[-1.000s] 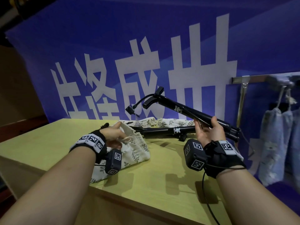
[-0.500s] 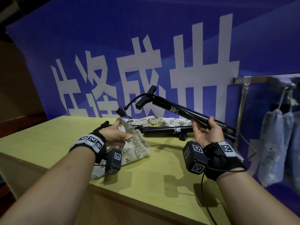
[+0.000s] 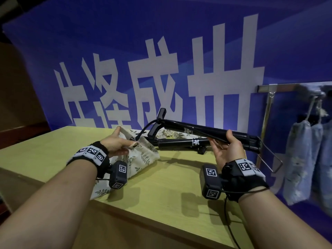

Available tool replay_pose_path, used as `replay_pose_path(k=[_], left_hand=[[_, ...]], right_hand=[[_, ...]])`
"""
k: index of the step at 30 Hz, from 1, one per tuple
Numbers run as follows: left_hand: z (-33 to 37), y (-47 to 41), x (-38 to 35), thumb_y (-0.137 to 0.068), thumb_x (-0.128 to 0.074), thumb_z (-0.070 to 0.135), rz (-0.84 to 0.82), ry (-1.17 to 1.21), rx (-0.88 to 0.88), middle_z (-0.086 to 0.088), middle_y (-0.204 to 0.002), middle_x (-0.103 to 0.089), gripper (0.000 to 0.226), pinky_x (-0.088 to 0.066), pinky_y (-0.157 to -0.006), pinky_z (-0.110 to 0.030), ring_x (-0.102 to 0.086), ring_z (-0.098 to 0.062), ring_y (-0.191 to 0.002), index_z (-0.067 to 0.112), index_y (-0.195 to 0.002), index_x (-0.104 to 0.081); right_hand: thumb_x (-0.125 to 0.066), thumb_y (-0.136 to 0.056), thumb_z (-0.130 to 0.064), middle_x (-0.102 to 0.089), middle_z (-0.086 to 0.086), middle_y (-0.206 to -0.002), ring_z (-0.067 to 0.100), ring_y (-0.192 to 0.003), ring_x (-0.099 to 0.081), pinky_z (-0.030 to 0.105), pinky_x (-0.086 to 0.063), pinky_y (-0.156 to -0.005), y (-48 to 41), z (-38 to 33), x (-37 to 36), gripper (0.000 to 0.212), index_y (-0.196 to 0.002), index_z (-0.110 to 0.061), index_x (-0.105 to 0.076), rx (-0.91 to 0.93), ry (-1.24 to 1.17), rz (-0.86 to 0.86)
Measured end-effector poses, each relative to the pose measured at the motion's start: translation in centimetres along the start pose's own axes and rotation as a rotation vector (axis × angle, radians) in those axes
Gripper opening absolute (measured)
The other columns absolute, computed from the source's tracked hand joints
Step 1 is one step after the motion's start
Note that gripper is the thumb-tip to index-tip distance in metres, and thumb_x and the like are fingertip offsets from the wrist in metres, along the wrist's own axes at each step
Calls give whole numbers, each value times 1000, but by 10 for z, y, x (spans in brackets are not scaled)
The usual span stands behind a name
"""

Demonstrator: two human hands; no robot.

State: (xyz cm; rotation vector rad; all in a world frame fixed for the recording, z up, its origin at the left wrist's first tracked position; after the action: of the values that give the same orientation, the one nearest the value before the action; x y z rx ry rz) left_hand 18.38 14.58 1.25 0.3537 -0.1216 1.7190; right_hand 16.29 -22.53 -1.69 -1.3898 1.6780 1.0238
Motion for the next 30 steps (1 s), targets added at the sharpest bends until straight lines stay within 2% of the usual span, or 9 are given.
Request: replay_pose_path(k=[5, 9, 12, 18, 20, 23, 25, 27, 30], left_hand=[[8, 2, -3, -83, -71, -3, 4, -31, -16, -19, -97, -65, 95, -52, -47, -27, -63, -21, -67, 29, -152, -14], [17, 9, -15, -82, -72, -1, -47, -87, -27, -20, -100, -66, 99, -54, -47, -30, -68, -21, -59, 31, -153, -10], [21, 11, -20, -80, -73, -1, -93, -86, -27, -27, -113, -64, 110, -57, -62, -38, -70, -30, -76, 39, -154, -2], [31, 19, -24, -83, -72, 1, -130, -140, -81, -17, -142, -43, 109, -59, -64, -32, -68, -31, -92, 40, -154, 1], [36, 24, -26, -85, -69, 0, -143, -124, -89, -19, -149, -39, 106, -60, -69, -34, -69, -30, -93, 40, -154, -1], [43, 26, -24, -85, -68, -3, -122, -119, -99, -20, -160, -17, 105, -58, -59, -30, -69, -28, -84, 39, -155, -2], [43, 23, -20, -79, -72, -3, -125, -77, -83, -26, -157, -21, 112, -59, -63, -36, -71, -34, -86, 43, -154, -3], [39, 21, -14, -70, -77, 0, -124, -54, -68, -29, -144, -42, 122, -60, -72, -43, -72, -37, -89, 44, -154, -1], [37, 22, -12, -82, -67, -8, -94, -28, -74, -20, -113, -63, 108, -57, -54, -32, -70, -23, -63, 40, -154, -2]], right_hand=[[-56, -94, -21, -64, 17, -106, 29, -96, -66, 37, -56, -79, 0, 4, -9, 19, -107, -6, -55, -3, 74, -54], [-57, -93, -18, -65, 19, -106, 32, -99, -65, 41, -53, -89, 3, 10, -17, 14, -96, -4, -57, -4, 132, -98], [-59, -91, -16, -66, 19, -107, 33, -100, -66, 44, -52, -93, 4, 13, -22, 14, -97, -3, -58, -15, 135, -130], [-60, -90, -16, -67, 16, -101, 29, -87, -68, 40, -53, -89, 6, 18, -33, 12, -98, -6, -61, -13, 239, -231], [-60, -91, -17, -68, 16, -98, 27, -84, -70, 36, -56, -81, 8, 21, -37, 14, -98, -6, -62, -8, 291, -254], [-60, -91, -17, -70, 13, -92, 22, -74, -72, 30, -57, -67, 12, 23, -41, 13, -97, -6, -62, -1, 338, -273], [-59, -92, -17, -70, 14, -92, 21, -74, -72, 28, -58, -63, 15, 23, -43, 13, -98, -5, -61, -3, 340, -290], [-58, -92, -16, -69, 14, -92, 21, -74, -71, 28, -58, -63, 17, 23, -45, 12, -97, -5, -61, -5, 350, -303], [-57, -92, -14, -69, 13, -90, 22, -77, -70, 30, -59, -69, 21, 21, -48, 8, -92, -7, -61, 0, 367, -324]])
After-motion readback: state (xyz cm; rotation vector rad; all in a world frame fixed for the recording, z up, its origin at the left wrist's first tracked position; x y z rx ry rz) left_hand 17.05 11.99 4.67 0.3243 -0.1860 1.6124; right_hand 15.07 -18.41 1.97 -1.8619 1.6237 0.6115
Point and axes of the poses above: each hand's wrist, its own y-axis away from the middle knuckle, its own x-axis out of the back of the hand, z = x × y, the point moved 8 cm from there along -y, towards the middle knuckle
